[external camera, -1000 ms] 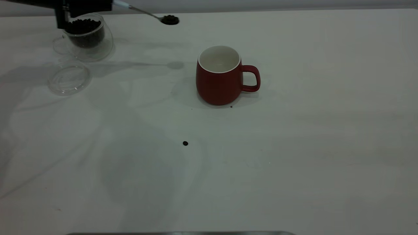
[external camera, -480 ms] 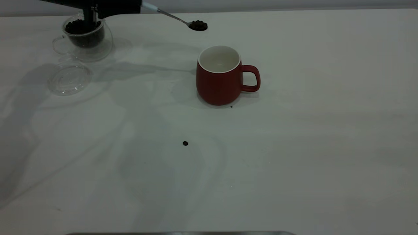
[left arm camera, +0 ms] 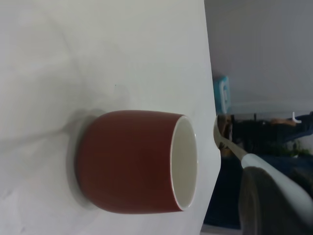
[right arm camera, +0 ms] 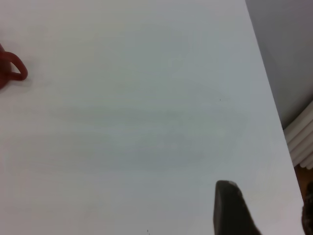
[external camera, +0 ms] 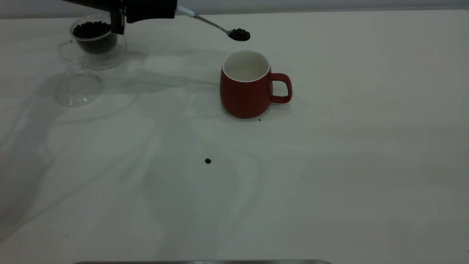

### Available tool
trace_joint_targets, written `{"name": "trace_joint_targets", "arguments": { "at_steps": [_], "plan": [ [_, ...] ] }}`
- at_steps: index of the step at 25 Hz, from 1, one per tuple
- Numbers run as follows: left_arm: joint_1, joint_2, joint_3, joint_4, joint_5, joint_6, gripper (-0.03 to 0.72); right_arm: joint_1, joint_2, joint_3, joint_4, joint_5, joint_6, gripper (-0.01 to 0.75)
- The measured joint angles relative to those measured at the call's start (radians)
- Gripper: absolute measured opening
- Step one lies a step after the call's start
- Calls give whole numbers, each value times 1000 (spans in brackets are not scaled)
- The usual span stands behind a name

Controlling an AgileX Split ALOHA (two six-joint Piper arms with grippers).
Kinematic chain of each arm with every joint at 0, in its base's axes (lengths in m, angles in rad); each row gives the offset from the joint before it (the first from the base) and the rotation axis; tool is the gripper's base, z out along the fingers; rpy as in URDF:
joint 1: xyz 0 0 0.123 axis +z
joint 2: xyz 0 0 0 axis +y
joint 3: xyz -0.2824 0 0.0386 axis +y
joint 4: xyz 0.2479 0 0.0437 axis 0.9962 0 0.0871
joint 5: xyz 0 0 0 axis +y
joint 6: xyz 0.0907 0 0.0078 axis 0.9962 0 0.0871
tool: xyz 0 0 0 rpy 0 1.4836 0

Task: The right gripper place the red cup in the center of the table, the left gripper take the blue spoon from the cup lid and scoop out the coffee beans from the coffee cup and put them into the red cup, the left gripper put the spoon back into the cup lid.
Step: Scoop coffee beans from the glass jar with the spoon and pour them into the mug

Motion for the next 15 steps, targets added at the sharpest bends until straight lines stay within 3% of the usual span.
{"name": "trace_joint_targets", "arguments": {
  "at_steps": [15],
  "plan": [
    [-13,0,0,31,0,236,127,0,0,0,0,0,0,384]
  ]
}}
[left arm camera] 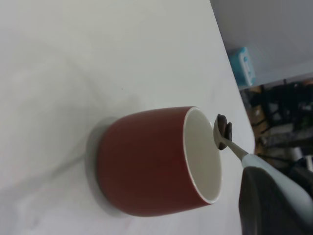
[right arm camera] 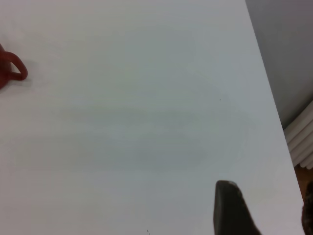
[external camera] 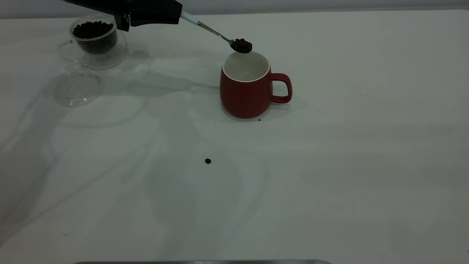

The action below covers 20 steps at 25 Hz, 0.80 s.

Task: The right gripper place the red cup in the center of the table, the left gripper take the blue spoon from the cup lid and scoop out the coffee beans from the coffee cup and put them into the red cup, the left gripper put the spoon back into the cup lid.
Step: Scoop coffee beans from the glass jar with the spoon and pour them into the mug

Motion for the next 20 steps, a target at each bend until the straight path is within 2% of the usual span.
{"name": "trace_joint_targets", "arguments": {
  "at_steps": [12,20],
  "plan": [
    [-45,0,0,0,0,322,127,0,0,0,0,0,0,384],
    [-45,0,0,-2,0,358,127,0,0,0,0,0,0,384]
  ]
}}
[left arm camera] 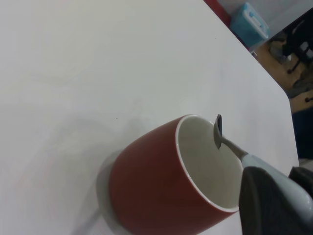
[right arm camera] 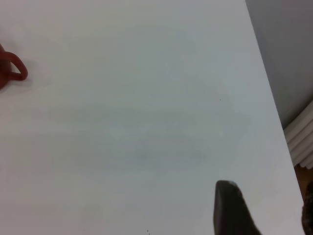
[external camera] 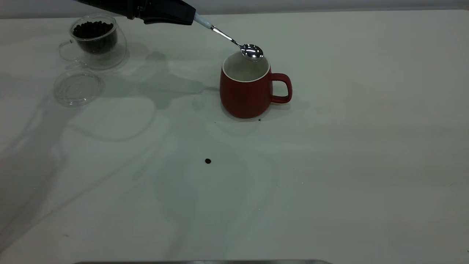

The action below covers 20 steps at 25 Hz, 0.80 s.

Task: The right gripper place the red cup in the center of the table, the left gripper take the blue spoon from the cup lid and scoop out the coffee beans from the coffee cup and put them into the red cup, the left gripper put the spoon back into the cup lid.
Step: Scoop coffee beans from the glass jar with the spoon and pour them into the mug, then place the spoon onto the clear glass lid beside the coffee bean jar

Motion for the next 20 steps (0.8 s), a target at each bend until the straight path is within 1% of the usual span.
{"name": "trace_joint_targets", "arguments": {
  "at_steps": [2,5,8,10,15,20],
  "plan": [
    [0,0,0,-12,0,-32,127,0,0,0,0,0,0,384],
    [0,0,0,-45,0,-126,127,0,0,0,0,0,0,384],
    [2,-10,0,-42,0,-238,127,0,0,0,0,0,0,384],
    [6,-36,0,-12,0,-296,127,0,0,0,0,0,0,384],
    [14,-164,0,174,4,-348,127,0,0,0,0,0,0,384],
    [52,-256,2,204,4,-446,127,0,0,0,0,0,0,384]
  ]
}}
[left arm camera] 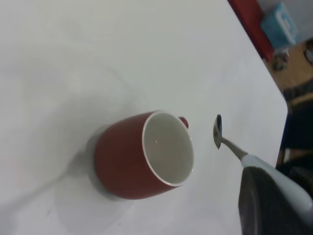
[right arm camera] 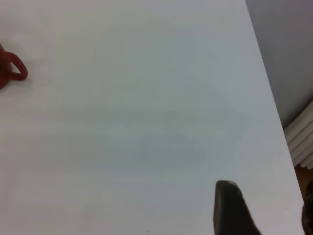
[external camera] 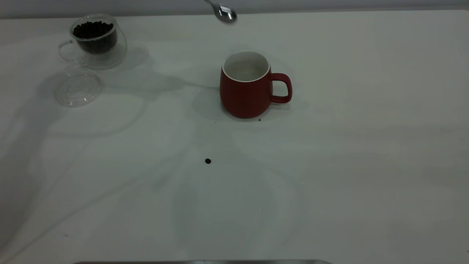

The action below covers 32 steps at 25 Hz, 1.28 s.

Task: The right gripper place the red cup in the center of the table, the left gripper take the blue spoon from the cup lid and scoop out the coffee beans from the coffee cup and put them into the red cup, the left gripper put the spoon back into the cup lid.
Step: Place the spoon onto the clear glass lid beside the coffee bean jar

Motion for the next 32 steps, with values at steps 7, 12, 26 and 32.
{"name": "trace_joint_targets", "arguments": {
  "at_steps": [7,12,26,32],
  "plan": [
    [137,-85,164,0,0,-50,127,0,0,0,0,0,0,384],
    [261,-125,302,-19,0,-13,127,0,0,0,0,0,0,384],
    [575,-138,478,-93,-76,114,127,0,0,0,0,0,0,384],
    [615,-78,486,-85,-113,97,127,0,0,0,0,0,0,384]
  ]
}}
